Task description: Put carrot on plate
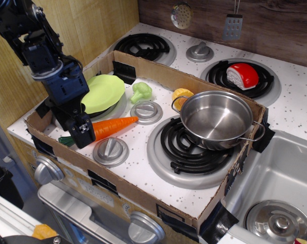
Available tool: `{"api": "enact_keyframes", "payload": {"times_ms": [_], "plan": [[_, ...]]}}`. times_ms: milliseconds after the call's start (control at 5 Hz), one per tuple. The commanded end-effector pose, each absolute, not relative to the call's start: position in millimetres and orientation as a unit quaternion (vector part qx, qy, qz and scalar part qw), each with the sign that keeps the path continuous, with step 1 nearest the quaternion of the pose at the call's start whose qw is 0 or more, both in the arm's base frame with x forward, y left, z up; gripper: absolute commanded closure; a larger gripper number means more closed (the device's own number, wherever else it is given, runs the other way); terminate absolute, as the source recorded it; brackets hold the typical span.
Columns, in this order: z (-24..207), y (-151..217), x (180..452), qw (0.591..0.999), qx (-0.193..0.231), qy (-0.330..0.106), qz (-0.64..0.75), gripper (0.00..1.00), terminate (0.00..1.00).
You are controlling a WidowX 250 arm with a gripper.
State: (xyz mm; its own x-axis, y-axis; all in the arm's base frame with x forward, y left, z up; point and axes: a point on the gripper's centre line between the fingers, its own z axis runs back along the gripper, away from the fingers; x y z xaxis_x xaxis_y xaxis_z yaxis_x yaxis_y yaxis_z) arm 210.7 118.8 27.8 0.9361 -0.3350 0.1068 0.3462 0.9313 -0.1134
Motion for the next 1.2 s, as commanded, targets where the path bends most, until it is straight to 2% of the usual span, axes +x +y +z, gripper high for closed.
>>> {"api": "enact_keyframes", "payload": {"times_ms": [0,200,400,600,800,1000], "plan": [[18.2,131.2,212.5,0.982,-0.031,-0.06,-0.175,0.0,0.0],[7.7,135.2,212.2,0.984,-0.007,-0.067,-0.168,0.0,0.0],[6.4,136.7,211.3,0.983,0.014,-0.082,-0.162,1.0,0.0],[11.4,136.1,209.3,0.985,0.024,-0.065,-0.16,1.0,0.0],[36.4,135.9,211.5,0.985,0.019,-0.046,-0.166,1.0,0.0],[73.3,138.1,215.5,0.987,-0.009,-0.024,-0.159,1.0,0.0]]}}
